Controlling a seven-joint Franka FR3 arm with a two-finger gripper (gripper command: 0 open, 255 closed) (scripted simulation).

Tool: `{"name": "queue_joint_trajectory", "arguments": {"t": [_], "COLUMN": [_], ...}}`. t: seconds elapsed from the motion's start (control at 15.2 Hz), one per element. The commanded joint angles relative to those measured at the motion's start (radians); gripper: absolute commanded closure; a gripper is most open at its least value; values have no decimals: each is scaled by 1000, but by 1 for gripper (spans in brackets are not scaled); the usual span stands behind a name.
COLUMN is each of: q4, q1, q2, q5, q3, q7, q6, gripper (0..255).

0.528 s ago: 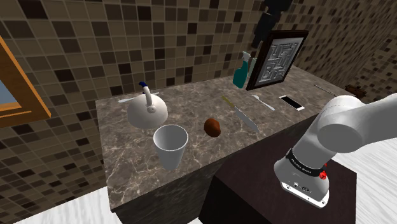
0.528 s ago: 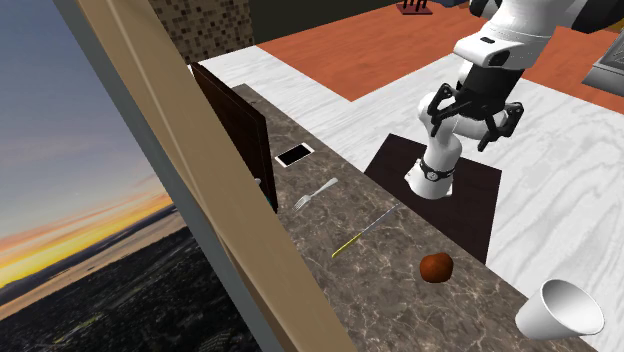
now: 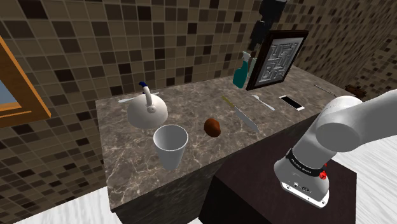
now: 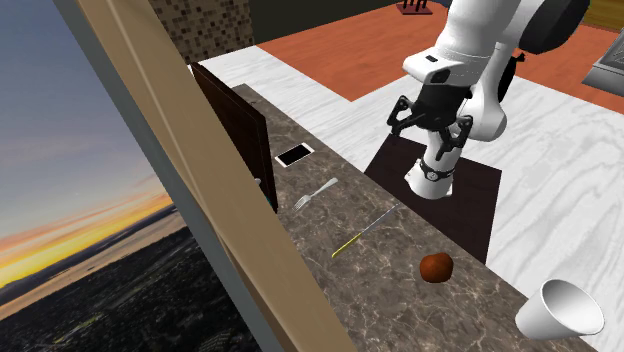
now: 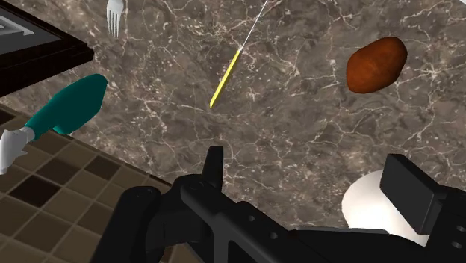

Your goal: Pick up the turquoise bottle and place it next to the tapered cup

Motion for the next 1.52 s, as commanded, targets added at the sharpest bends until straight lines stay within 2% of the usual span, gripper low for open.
{"name": "queue_joint_trajectory", "arguments": {"t": [0.0,0.4,0.79,1.12,1.45], "q4": [4,38,110,200,318], "q1": [-15,-52,-81,-103,-134], "q2": [38,174,338,491,661], "q5": [-16,-49,-50,-18,47], "q3": [-33,-129,-223,-296,-355], "q7": [-29,-113,-204,-288,-382], "q6": [35,140,232,294,336], "gripper": [0,0,0,0,0]}}
